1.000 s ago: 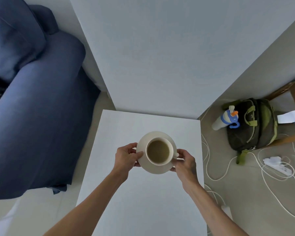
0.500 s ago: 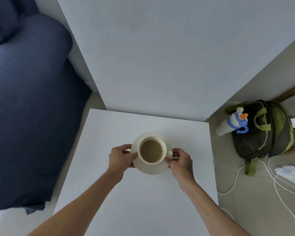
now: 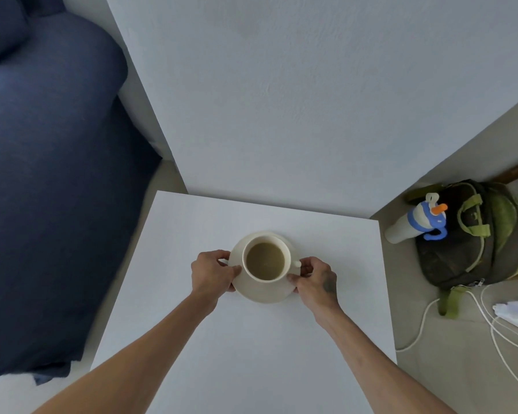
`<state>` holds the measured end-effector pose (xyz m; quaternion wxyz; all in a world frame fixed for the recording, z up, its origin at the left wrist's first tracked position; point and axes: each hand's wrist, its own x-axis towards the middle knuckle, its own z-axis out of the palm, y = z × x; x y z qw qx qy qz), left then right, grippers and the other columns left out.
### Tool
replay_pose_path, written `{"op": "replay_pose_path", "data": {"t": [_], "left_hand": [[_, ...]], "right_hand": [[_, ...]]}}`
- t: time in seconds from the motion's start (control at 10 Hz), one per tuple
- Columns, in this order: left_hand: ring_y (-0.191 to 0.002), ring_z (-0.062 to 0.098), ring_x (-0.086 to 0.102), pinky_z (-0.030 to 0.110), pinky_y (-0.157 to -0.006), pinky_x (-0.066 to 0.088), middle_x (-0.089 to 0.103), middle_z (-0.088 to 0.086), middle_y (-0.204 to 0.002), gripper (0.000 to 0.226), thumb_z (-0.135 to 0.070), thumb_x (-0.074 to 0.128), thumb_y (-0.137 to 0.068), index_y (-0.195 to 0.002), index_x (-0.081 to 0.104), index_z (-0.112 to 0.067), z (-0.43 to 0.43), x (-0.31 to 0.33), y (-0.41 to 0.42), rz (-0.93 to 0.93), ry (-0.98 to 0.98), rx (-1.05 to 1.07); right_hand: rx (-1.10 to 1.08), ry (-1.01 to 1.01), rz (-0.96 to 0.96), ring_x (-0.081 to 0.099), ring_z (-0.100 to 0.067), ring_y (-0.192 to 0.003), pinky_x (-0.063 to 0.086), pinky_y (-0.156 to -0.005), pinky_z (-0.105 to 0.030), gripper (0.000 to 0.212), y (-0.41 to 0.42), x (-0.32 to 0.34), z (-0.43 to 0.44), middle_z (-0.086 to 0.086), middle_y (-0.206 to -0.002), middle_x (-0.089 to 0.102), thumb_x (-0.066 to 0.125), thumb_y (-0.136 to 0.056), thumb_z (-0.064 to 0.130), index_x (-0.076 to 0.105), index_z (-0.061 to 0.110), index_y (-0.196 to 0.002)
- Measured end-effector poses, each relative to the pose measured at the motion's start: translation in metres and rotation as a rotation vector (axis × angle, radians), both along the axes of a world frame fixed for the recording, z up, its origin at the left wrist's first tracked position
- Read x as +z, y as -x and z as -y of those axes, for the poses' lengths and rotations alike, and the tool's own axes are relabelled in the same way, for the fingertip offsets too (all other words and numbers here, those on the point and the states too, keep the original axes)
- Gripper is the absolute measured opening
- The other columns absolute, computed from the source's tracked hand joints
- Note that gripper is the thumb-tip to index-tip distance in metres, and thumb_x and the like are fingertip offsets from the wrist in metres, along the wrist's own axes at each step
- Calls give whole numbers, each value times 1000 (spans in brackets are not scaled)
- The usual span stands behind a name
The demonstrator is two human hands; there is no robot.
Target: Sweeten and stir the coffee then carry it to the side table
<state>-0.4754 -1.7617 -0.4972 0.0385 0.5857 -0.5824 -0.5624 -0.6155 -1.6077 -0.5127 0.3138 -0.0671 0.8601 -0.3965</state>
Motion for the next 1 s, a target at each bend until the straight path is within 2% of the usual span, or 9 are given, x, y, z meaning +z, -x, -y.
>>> {"op": "replay_pose_path", "data": {"t": [0.1,0.2,0.3,0.4,0.5,0.7,0.8,0.9,1.0], "left_hand": [[-65,33,77,35,-62,66,76,14,-91,26,-2,81,-81,-106,78,-9,2,-1,1,23,16,-12],[-63,33,77,26,-52,60,76,15,-90,19,-4,81,-81,-98,77,-10,2,0,3,56,48,-42],[-63,33,75,27,-51,56,74,16,-88,16,-5,80,-81,-93,72,-11,1,1,4,84,83,-70],[-56,28,73,26,-51,52,73,15,-86,21,-8,81,-82,-96,66,-10,1,3,5,115,102,-92],[-57,28,75,25,-51,51,74,15,-82,18,-8,82,-82,-88,66,-5,3,4,6,136,98,-86],[-58,31,76,29,-57,57,76,21,-69,21,-11,81,-82,-85,65,3,6,4,4,169,102,-110],[-45,23,69,27,-56,54,74,17,-62,27,-21,80,-87,-83,64,1,3,2,0,194,141,-172],[-46,23,70,31,-61,59,74,15,-68,35,-32,78,-90,-81,64,-1,2,7,-3,225,154,-216],[-46,24,72,37,-65,64,74,13,-68,39,-39,74,-93,-81,65,-2,-6,9,-15,204,139,-135]], "right_hand": [[6,-28,-19,69,-28,-88,62,-78,-49,22,2,-3,4,-3,-86,71,81,-72,10,66,16,-87],[39,-76,-51,69,-28,-87,62,-76,-48,23,5,-5,7,-3,-85,71,81,-71,10,66,13,-88],[67,-110,-61,70,-28,-88,62,-77,-48,25,9,-4,8,-3,-86,72,83,-70,11,66,13,-88],[70,-123,-35,70,-28,-89,62,-78,-48,27,14,-4,9,-2,-85,71,85,-67,12,66,15,-86],[76,-134,-32,70,-28,-89,62,-78,-47,28,17,-4,9,0,-84,71,87,-66,13,67,15,-85],[69,-151,-39,71,-28,-87,62,-77,-47,30,16,-8,9,-2,-84,72,90,-63,19,65,16,-79],[43,-134,-22,73,-27,-82,63,-75,-46,29,13,-11,3,-3,-82,72,90,-64,22,66,15,-77],[41,-118,-29,73,-28,-76,63,-75,-47,26,9,-4,0,-2,-80,72,86,-71,28,66,14,-81],[-29,-76,-36,72,-26,-64,63,-71,-46,24,-4,8,-14,-5,-77,72,80,-80,28,66,10,-87]]}}
